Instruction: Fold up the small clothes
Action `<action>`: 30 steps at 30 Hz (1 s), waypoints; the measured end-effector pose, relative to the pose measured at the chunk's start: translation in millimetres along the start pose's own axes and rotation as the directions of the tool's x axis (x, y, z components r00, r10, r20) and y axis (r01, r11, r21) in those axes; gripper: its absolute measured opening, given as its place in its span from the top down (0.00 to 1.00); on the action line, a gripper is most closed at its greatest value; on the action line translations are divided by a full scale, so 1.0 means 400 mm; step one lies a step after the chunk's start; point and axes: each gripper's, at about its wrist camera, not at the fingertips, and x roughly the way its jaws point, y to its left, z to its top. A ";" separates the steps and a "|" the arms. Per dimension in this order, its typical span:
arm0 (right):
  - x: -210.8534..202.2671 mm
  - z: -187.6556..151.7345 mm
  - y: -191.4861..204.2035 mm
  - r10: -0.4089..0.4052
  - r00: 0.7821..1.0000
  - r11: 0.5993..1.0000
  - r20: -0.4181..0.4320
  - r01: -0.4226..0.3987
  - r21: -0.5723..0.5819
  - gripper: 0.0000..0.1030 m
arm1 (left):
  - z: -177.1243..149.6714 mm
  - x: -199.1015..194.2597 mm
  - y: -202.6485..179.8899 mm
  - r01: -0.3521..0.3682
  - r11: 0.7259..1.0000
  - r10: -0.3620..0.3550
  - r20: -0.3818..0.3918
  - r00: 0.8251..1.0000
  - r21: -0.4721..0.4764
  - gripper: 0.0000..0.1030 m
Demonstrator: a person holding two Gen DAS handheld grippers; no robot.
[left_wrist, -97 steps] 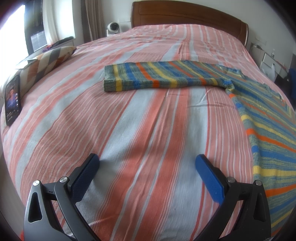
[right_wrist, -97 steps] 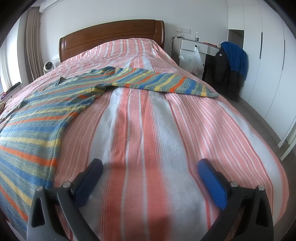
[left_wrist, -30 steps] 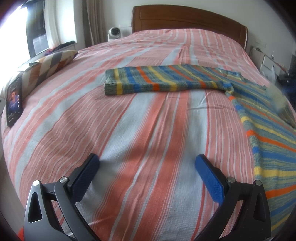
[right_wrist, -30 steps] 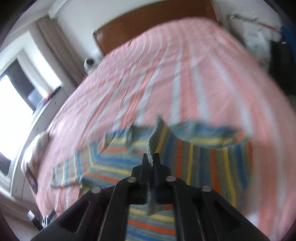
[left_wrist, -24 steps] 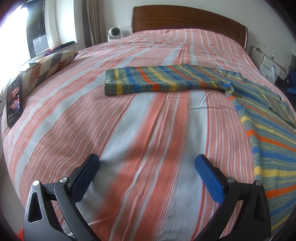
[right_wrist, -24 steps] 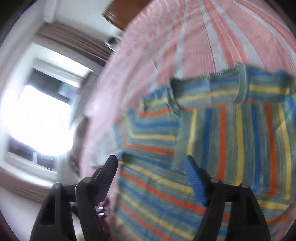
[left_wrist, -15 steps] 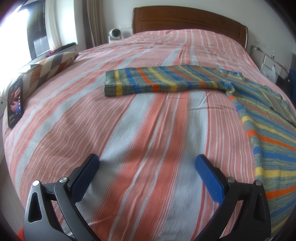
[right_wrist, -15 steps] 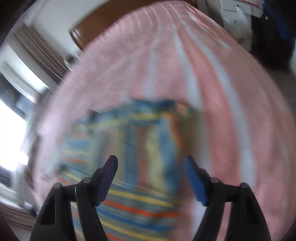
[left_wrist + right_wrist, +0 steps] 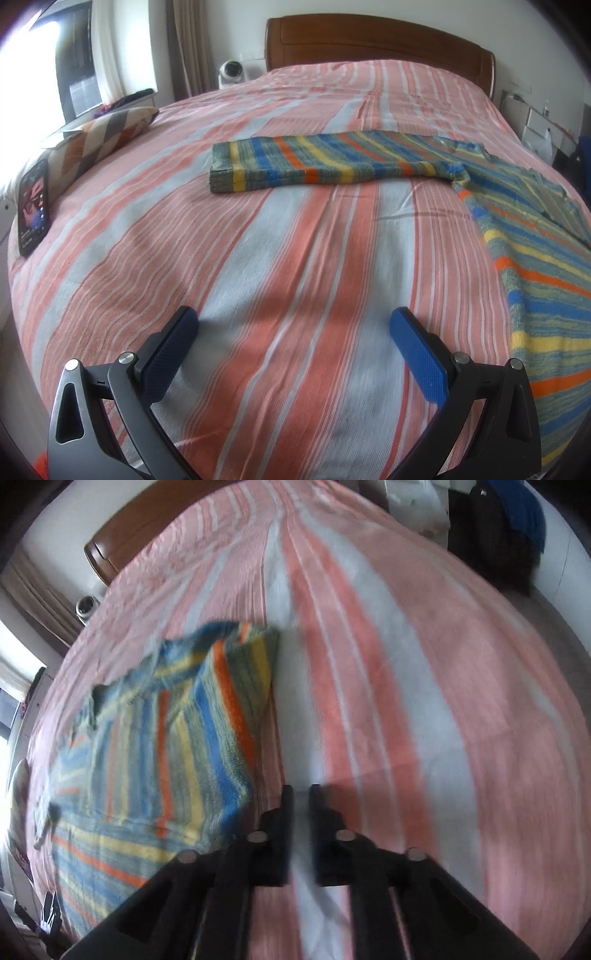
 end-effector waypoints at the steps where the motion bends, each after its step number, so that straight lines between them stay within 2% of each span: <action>1: -0.024 -0.008 0.014 0.045 0.999 0.999 0.021 -0.045 -0.024 0.81 | -0.001 0.000 0.000 -0.001 1.000 0.001 0.001 1.000 0.000 0.00; 4: -0.053 -0.018 0.074 0.193 0.981 0.978 0.010 -0.191 -0.080 0.79 | 0.000 0.001 0.000 -0.001 1.000 0.001 0.000 1.000 0.000 0.00; 6: -0.043 -0.022 0.118 0.229 0.973 0.967 -0.013 -0.229 -0.110 0.78 | -0.001 0.001 0.000 0.001 1.000 -0.001 0.000 1.000 0.000 0.00; 8: -0.029 -0.030 0.125 0.224 0.974 0.967 -0.036 -0.227 -0.117 0.77 | -0.001 0.001 -0.001 0.001 1.000 -0.001 0.001 1.000 0.001 0.00; 11: 0.033 -0.054 0.129 0.120 0.988 0.987 -0.097 -0.129 -0.092 0.76 | -0.001 0.001 0.000 0.004 1.000 -0.004 0.001 1.000 0.000 0.00; 12: 0.033 -0.065 0.121 0.116 0.989 0.990 -0.089 -0.123 -0.075 0.76 | -0.001 0.001 0.000 0.005 1.000 -0.005 0.001 1.000 0.000 0.00; 14: -0.003 -0.079 0.108 0.159 0.986 0.985 -0.046 -0.162 -0.062 0.76 | -0.001 0.002 -0.001 0.004 1.000 -0.004 0.000 1.000 -0.001 0.00; 16: -0.076 -0.109 0.092 0.195 0.981 0.978 0.011 -0.193 -0.075 0.74 | -0.001 0.001 -0.001 0.003 1.000 -0.003 0.001 1.000 0.000 0.00; 17: -0.106 -0.122 0.084 0.191 0.981 0.979 0.034 -0.188 -0.085 0.66 | -0.001 0.001 -0.001 0.003 1.000 -0.003 0.000 1.000 -0.001 0.00; 18: -0.138 -0.138 0.073 0.174 0.983 0.981 0.064 -0.167 -0.100 0.50 | -0.002 0.001 -0.001 0.004 1.000 -0.004 0.000 1.000 -0.001 0.00; 20: -0.202 -0.175 0.032 0.105 0.985 0.987 0.139 -0.086 -0.133 0.33 | -0.001 0.002 -0.001 0.004 1.000 -0.004 -0.002 1.000 0.001 0.00; 24: -0.254 -0.258 -0.045 -0.040 0.982 0.986 0.184 0.069 -0.149 0.32 | 0.001 0.007 -0.001 0.007 1.000 -0.007 -0.014 1.000 0.010 0.00; 30: -0.302 -0.375 -0.144 -0.124 0.961 0.982 0.246 0.155 -0.108 0.30 | 0.003 0.011 -0.002 0.011 1.000 -0.011 -0.023 1.000 0.018 0.00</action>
